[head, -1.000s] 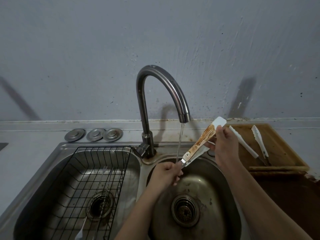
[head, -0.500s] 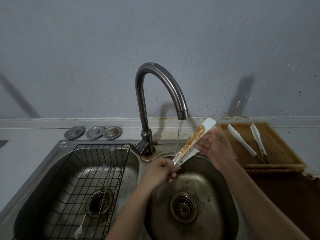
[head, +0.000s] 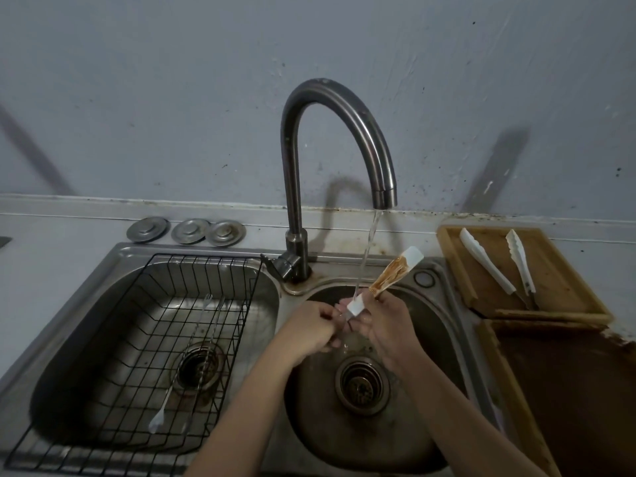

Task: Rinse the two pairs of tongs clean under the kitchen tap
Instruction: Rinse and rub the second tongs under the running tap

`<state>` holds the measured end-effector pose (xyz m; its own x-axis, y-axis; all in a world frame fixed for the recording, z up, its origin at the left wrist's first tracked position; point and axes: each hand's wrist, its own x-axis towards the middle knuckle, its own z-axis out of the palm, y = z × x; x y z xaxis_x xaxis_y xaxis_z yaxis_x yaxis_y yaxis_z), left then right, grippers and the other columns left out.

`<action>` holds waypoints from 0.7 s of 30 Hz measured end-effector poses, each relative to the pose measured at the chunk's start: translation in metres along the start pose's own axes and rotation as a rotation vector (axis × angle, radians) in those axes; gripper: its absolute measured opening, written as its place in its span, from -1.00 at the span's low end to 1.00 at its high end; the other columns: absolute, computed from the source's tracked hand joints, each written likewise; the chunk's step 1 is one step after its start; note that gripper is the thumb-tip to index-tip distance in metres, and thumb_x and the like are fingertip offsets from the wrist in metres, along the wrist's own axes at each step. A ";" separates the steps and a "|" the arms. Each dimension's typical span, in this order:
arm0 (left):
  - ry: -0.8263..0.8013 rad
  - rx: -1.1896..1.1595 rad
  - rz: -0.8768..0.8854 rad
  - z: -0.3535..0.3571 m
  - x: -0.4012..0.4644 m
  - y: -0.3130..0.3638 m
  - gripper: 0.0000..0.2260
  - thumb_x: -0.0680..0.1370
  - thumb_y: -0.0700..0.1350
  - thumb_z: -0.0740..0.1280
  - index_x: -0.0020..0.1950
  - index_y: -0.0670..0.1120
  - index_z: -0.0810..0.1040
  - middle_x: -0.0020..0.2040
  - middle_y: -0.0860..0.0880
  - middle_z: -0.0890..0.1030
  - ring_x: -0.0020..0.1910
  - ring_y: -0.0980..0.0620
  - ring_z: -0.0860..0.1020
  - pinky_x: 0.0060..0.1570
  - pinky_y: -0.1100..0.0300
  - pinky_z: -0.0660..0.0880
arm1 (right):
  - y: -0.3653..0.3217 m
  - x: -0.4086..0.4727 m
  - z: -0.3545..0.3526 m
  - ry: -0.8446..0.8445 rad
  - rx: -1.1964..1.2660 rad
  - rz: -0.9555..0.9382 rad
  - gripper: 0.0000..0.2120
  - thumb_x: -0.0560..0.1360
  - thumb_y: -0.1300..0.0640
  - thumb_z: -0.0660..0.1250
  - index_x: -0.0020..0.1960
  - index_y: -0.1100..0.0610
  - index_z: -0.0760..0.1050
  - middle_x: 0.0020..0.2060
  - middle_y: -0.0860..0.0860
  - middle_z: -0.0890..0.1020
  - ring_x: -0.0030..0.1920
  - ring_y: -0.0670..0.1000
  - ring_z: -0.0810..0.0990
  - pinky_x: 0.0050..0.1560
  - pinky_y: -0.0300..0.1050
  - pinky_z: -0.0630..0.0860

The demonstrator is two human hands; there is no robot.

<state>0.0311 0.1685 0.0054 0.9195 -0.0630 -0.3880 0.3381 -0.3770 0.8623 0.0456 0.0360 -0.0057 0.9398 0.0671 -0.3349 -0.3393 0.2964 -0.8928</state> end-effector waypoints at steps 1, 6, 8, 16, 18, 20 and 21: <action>-0.010 -0.002 -0.007 -0.001 0.000 0.000 -0.80 0.56 -0.13 0.25 -0.25 -0.05 0.55 -0.36 -0.03 0.58 -0.47 0.18 0.54 -0.46 0.35 0.44 | 0.001 0.001 -0.001 -0.012 0.017 0.007 -0.84 0.60 0.22 0.13 0.07 0.27 0.43 -0.10 0.24 0.66 -0.11 0.08 0.70 -0.10 -0.02 0.62; -0.023 0.076 -0.010 0.002 0.001 0.001 -0.83 0.56 -0.19 0.24 -0.19 -0.04 0.55 -0.16 -0.08 0.64 -0.34 0.09 0.59 -0.40 0.33 0.49 | 0.003 -0.003 -0.003 -0.022 -0.217 -0.072 -0.86 0.47 0.28 0.34 -0.01 0.33 0.51 -0.20 0.17 0.68 -0.18 0.05 0.68 -0.15 -0.08 0.62; -0.062 0.011 -0.021 0.003 0.001 0.003 -0.81 0.57 -0.19 0.22 -0.20 -0.03 0.54 -0.17 -0.04 0.62 -0.35 0.09 0.58 -0.40 0.34 0.49 | -0.002 -0.001 -0.004 0.015 -0.171 -0.034 -0.88 0.54 0.24 0.25 0.01 0.28 0.51 -0.15 0.19 0.69 -0.15 0.05 0.70 -0.10 -0.04 0.62; -0.019 -0.014 -0.014 0.004 0.002 0.003 -0.77 0.56 -0.22 0.23 -0.27 -0.03 0.53 -0.25 -0.04 0.63 -0.38 0.08 0.60 -0.34 0.29 0.55 | -0.015 -0.008 -0.002 -0.112 -0.113 -0.031 -0.75 0.48 0.43 0.23 0.16 0.34 0.42 -0.06 0.19 0.67 -0.07 0.02 0.69 -0.24 -0.19 0.60; 0.003 -0.019 0.009 0.006 0.003 0.006 -0.75 0.55 -0.23 0.24 -0.29 -0.03 0.55 -0.30 -0.04 0.62 -0.39 0.07 0.60 -0.33 0.28 0.55 | -0.017 -0.007 -0.001 -0.105 0.035 0.015 -0.78 0.53 0.42 0.16 0.16 0.33 0.40 -0.01 0.23 0.63 -0.04 0.05 0.67 -0.22 -0.16 0.60; 0.014 -0.030 0.025 0.010 0.003 0.009 -0.77 0.55 -0.21 0.27 -0.29 -0.04 0.56 -0.35 -0.04 0.61 -0.40 0.07 0.59 -0.35 0.29 0.55 | -0.016 -0.007 0.001 -0.126 0.168 0.036 -0.80 0.57 0.39 0.07 0.14 0.30 0.38 0.01 0.26 0.61 -0.04 0.05 0.67 -0.22 -0.15 0.62; 0.015 -0.046 0.024 0.013 0.003 0.010 -0.80 0.55 -0.19 0.28 -0.27 -0.06 0.57 -0.36 -0.04 0.60 -0.40 0.06 0.60 -0.36 0.29 0.56 | -0.015 -0.008 0.001 -0.132 0.176 0.024 -0.80 0.59 0.36 0.04 0.14 0.28 0.37 0.02 0.28 0.60 -0.03 0.07 0.67 -0.20 -0.11 0.62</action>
<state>0.0345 0.1521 0.0086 0.9303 -0.0571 -0.3624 0.3245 -0.3324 0.8855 0.0435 0.0324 0.0103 0.9324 0.1973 -0.3028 -0.3606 0.4545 -0.8145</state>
